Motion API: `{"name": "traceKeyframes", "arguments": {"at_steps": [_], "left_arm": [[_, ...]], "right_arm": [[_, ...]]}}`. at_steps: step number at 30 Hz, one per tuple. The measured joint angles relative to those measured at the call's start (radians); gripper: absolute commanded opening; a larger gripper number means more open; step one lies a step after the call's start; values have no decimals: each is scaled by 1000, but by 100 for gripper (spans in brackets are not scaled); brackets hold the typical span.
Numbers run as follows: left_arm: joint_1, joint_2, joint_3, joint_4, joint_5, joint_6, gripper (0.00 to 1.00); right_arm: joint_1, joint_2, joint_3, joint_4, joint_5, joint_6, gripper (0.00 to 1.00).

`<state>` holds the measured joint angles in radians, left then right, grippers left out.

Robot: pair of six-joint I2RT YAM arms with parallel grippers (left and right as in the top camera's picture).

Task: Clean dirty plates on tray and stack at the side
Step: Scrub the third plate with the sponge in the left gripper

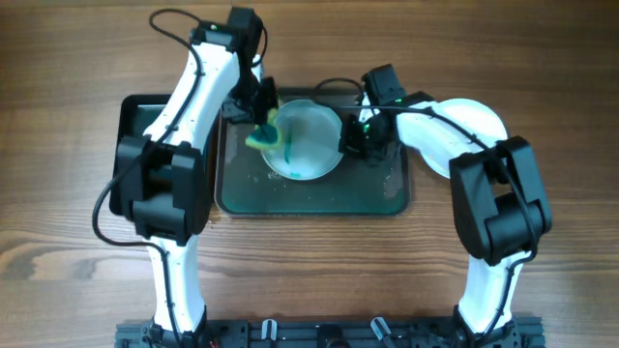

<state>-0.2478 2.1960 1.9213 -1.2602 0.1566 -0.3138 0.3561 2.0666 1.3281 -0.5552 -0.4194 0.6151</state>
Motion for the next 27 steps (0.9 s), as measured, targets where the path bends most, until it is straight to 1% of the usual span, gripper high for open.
{"name": "traceKeyframes", "arguments": {"at_steps": [2, 4, 6, 9, 10, 12, 13, 14, 16, 17, 18, 19, 20, 21, 22, 24, 25, 26, 27], "left_arm": [[-27, 0, -87, 107, 10, 1, 4], [-68, 0, -169, 174, 10, 4, 4], [-93, -1, -229, 212, 13, 5, 4], [-89, -19, -280, 260, 31, 16, 4], [-87, -25, -293, 275, 57, 50, 4], [-80, -25, -313, 276, 220, 224, 4], [-89, -24, -330, 283, 328, 304, 4], [-100, -20, -339, 303, 389, 350, 4], [-109, -17, -345, 368, 436, 369, 4], [-110, -17, -346, 410, 408, 331, 4], [-109, -17, -346, 428, 341, 262, 4], [-111, -18, -344, 431, 256, 184, 4], [-112, -20, -336, 420, 105, 61, 4], [-114, -31, -329, 413, 37, 20, 4], [-114, -36, -320, 381, -71, -35, 4], [-112, -41, -317, 328, -237, -109, 4], [-112, -41, -315, 286, -286, -136, 4], [-112, -41, -314, 266, -287, -136, 4], [-112, -41, -312, 252, -250, -100, 4]], "right_arm": [[23, 0, 0, 8, 3, 17, 4], [27, 0, 0, 7, 2, 21, 4], [27, 0, 0, 6, 2, 20, 4], [27, 0, 0, 6, 2, 20, 4], [27, 0, 0, 6, 2, 20, 4], [27, 0, 0, 6, 2, 20, 4], [27, 0, 0, 6, 2, 20, 4], [27, 0, 0, 6, 2, 20, 4], [27, 0, 0, 6, 2, 20, 4], [27, 0, 0, 9, 3, 22, 4], [27, 1, 0, 11, 3, 28, 4], [27, 1, 0, 14, 4, 29, 4], [29, 3, 0, 23, 2, 35, 4], [29, 3, 0, 23, 1, 36, 4], [29, 3, 0, 23, 1, 36, 4], [29, 3, 0, 23, 1, 36, 4], [29, 3, 0, 23, 1, 36, 4], [29, 3, 0, 23, 1, 36, 4], [29, 3, 0, 20, 1, 36, 4]]}}
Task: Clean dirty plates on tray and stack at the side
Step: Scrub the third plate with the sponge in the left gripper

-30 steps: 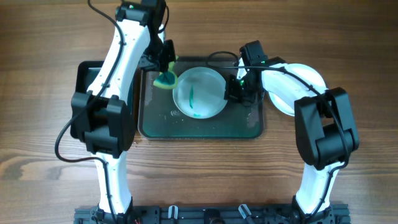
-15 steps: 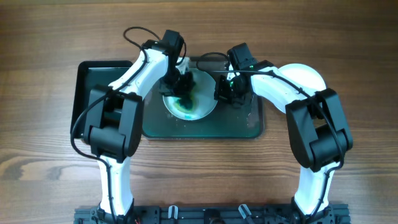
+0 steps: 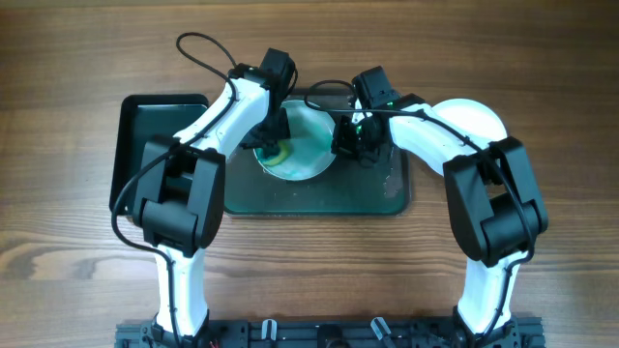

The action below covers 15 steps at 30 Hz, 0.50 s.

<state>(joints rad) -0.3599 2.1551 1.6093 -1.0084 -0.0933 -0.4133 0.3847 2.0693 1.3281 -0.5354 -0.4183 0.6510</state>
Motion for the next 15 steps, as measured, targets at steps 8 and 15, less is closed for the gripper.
{"name": "traceKeyframes", "arguments": {"at_steps": [8, 15], "left_arm": [[2, 24, -24, 56, 712, 474, 4], [-31, 14, -10, 249, 206, 124, 4]], "right_arm": [[-2, 0, 0, -6, 0, -1, 4], [-2, 1, 0, 9, 0, 7, 4]]}}
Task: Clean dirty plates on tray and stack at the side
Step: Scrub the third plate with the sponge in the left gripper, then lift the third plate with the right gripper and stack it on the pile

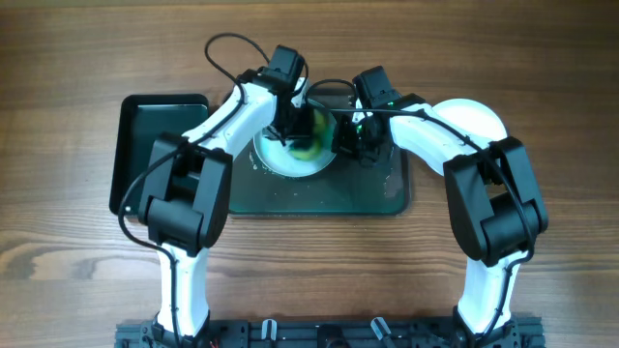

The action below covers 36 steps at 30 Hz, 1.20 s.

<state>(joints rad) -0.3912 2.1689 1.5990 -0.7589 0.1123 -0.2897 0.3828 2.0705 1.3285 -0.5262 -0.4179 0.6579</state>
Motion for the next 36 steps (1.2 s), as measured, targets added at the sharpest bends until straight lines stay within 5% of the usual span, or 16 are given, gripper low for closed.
{"name": "traceKeyframes", "arguments": {"at_steps": [4, 7, 13, 20, 25, 31, 36], "left_arm": [[15, 8, 107, -196, -290, -69, 4], [23, 18, 240, -388, -343, -87, 4], [134, 21, 477, -624, -79, -49, 4], [180, 21, 479, -625, 34, -19, 4], [180, 21, 479, -622, 40, -18, 4], [180, 21, 479, -622, 43, -18, 4], [180, 21, 479, -622, 43, -18, 4]], "right_arm": [[0, 0, 0, -5, 0, 0, 4], [0, 0, 0, -10, -1, -8, 4], [11, -63, -3, -94, 132, -82, 4], [233, -384, -6, -311, 840, -148, 4], [395, -416, -6, -385, 1320, -159, 4], [529, -416, -6, -409, 1731, -196, 4], [559, -416, -6, -401, 1868, -226, 4]]}}
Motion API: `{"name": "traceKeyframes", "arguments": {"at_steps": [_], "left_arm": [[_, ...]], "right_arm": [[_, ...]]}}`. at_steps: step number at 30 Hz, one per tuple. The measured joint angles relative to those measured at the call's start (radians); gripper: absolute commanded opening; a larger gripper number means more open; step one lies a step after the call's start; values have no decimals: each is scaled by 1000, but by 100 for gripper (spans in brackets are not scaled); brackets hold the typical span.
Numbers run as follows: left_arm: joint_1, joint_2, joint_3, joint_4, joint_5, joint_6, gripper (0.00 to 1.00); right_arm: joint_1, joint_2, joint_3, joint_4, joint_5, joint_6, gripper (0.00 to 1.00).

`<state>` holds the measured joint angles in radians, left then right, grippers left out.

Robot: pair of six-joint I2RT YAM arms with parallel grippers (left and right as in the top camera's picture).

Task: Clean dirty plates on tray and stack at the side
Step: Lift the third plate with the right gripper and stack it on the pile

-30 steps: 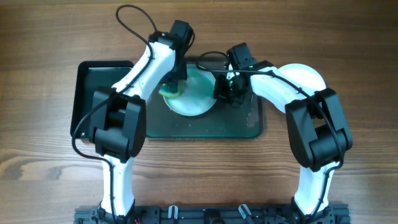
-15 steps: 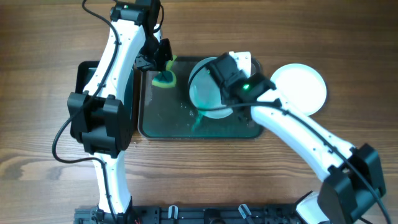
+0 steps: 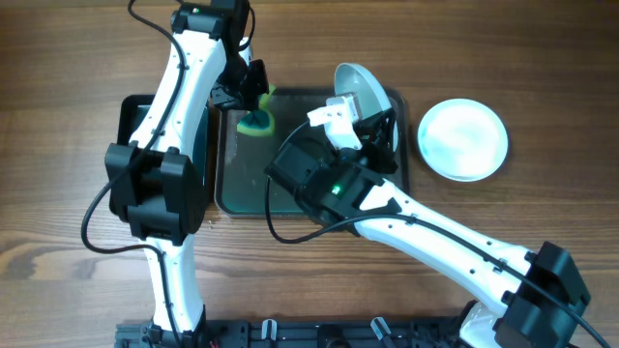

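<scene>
A pale plate (image 3: 360,89) is tilted up on edge over the back right of the dark green tray (image 3: 290,198), with my right gripper (image 3: 375,124) shut on its lower rim. Beside the tray's back left corner, my left gripper (image 3: 250,97) is shut on a yellow-green sponge (image 3: 257,122), which hangs well clear of the plate. One clean white plate (image 3: 462,138) lies flat on the table to the right of the tray. The right forearm covers much of the tray's middle.
A black tray (image 3: 135,145) lies left of the green one, partly under the left arm. Wet smears show on the green tray's floor (image 3: 247,184). The right arm runs diagonally from the front right corner across the table.
The sponge has left the plate's middle and is now at the tray's back left. The plate, flat on the tray before, is now tilted up at the back right in my right gripper.
The sponge was at the left edge of a teal-stained plate flat on the tray, my right gripper on the plate's right rim. Then the sponge was further in on the plate, then at its middle. Now the sponge is off and the plate is raised.
</scene>
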<state>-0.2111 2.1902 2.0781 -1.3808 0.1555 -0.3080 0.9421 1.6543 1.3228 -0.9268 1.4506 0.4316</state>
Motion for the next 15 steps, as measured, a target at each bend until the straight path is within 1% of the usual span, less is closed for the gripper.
{"name": "traceKeyframes", "arguments": {"at_steps": [2, 3, 5, 7, 10, 12, 13, 15], "left_arm": [[0, 0, 0, 0, 0, 0, 4], [0, 0, 0, 0, 0, 0, 4], [0, 0, 0, 0, 0, 0, 4], [0, 0, 0, 0, 0, 0, 4], [0, 0, 0, -4, 0, 0, 4], [0, 0, 0, -4, 0, 0, 4], [0, 0, 0, -4, 0, 0, 4], [0, 0, 0, -4, 0, 0, 4]], "right_arm": [[-1, 0, 0, 16, 5, -7, 4], [-3, 0, 0, 20, -24, -8, 4], [-38, -2, 0, 22, -190, -3, 4], [-136, -3, 0, 22, -460, 44, 4], [-354, -5, 0, 73, -866, 65, 4], [-553, -5, 0, 91, -1158, 43, 4], [-686, -5, 0, 94, -1276, 35, 4], [-897, -5, 0, 77, -1406, 27, 4]]}}
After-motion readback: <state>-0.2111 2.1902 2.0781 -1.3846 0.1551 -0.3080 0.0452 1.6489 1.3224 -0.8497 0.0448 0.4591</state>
